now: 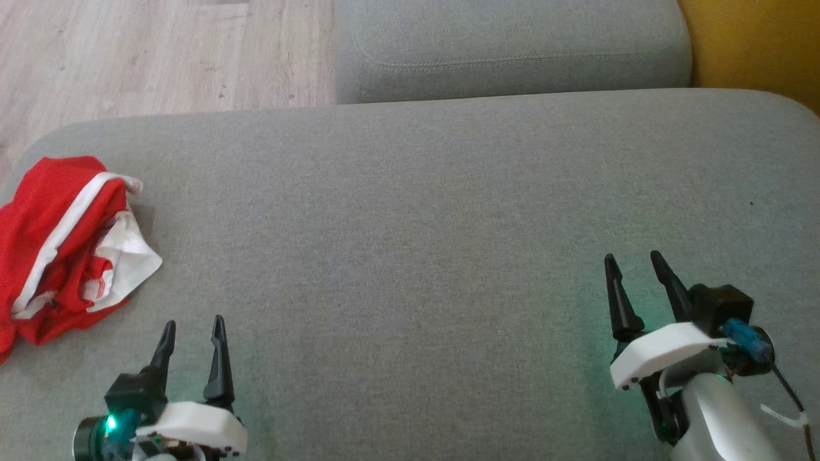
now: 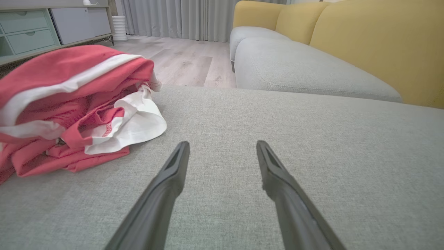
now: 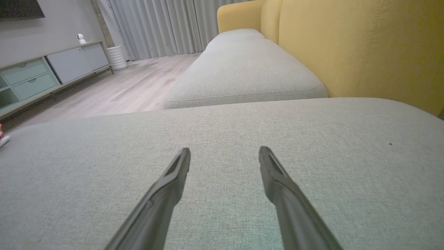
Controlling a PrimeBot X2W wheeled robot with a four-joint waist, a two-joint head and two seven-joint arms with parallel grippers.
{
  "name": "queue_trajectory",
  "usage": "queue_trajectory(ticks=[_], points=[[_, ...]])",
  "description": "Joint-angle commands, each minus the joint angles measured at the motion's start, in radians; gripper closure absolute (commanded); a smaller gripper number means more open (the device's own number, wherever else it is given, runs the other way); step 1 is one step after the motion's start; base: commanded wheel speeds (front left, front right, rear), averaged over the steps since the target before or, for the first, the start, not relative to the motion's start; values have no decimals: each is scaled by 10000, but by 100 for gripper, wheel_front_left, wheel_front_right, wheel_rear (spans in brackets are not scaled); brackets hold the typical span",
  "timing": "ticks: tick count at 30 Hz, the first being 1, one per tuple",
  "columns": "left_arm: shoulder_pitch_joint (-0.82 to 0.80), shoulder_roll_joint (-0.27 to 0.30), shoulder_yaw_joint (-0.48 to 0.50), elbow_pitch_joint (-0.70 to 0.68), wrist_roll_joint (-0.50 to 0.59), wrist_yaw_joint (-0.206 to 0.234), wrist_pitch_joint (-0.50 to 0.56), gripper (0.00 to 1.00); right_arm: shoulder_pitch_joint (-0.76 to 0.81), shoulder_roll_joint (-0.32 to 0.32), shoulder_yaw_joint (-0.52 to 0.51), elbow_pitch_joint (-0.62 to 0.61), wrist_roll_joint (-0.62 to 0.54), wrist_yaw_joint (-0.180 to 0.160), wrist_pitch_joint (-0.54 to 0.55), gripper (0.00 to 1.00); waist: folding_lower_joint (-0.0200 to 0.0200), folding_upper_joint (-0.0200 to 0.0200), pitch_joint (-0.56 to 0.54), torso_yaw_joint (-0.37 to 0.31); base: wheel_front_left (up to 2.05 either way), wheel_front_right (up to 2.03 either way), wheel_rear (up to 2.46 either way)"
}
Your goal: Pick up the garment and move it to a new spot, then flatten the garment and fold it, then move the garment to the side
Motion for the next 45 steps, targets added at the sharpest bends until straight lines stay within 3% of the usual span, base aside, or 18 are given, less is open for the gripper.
queue_trajectory(ticks=[1, 10, 36, 41, 45], points=[[-580, 258, 218, -232, 414, 71, -199, 0, -511, -148, 305, -204, -430, -7, -232, 0, -1, 0, 44, -3, 0, 0, 0], [-694, 260, 244, -208, 1373, 139, -429, 0, -724, -148, 369, -147, -1409, -7, -461, 0, -1, 0, 276, -7, 0, 0, 0], [-543, 18, 528, -549, 1310, 286, -429, 0, -673, 122, -23, -282, -1079, -7, -462, 0, -1, 0, 501, 53, 0, 0, 0], [-580, -49, 505, -591, 1289, 261, -429, 0, -668, 128, 96, -311, -1027, -7, -462, 0, -1, 0, 621, 436, 0, 0, 0], [-559, -133, 455, -615, 1226, 234, -429, 0, -659, 95, 245, -330, -930, -7, -462, 0, -1, 0, 786, 1147, 0, 0, 0]])
